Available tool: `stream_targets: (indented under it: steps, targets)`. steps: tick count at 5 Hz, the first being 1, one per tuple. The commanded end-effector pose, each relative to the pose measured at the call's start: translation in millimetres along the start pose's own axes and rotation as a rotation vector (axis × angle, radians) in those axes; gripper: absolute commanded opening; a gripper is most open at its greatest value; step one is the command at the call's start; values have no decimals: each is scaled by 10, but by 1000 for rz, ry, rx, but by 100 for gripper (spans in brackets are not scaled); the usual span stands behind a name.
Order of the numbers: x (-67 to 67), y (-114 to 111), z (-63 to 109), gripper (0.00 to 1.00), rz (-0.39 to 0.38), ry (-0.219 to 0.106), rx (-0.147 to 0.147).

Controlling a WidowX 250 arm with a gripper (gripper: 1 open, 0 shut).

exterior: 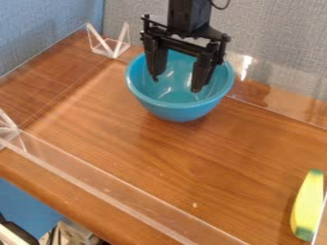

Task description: Put the yellow object in the blue bowl

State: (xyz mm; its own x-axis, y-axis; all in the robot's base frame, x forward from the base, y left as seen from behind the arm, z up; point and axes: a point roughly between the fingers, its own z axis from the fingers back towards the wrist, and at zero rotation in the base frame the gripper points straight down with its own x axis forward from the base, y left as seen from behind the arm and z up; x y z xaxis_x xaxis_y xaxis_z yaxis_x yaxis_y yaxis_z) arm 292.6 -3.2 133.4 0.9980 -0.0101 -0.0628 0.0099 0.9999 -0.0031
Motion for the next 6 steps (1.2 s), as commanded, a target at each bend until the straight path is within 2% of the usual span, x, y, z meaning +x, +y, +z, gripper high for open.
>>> stream_targets:
  steps: [1, 2, 3, 4, 5, 6]
  targets:
    - [-14, -251, 99, 100, -33, -8, 2]
    - [-39, -544, 161, 100, -64, -24, 5]
    - [-82, -1048, 178, 100, -114, -37, 5]
    - [-175, -1467, 148, 100, -132, -47, 5]
    - [-265, -1782, 38, 100, -145, -47, 7]
    - [-389, -1825, -100, 100, -170, -36, 15]
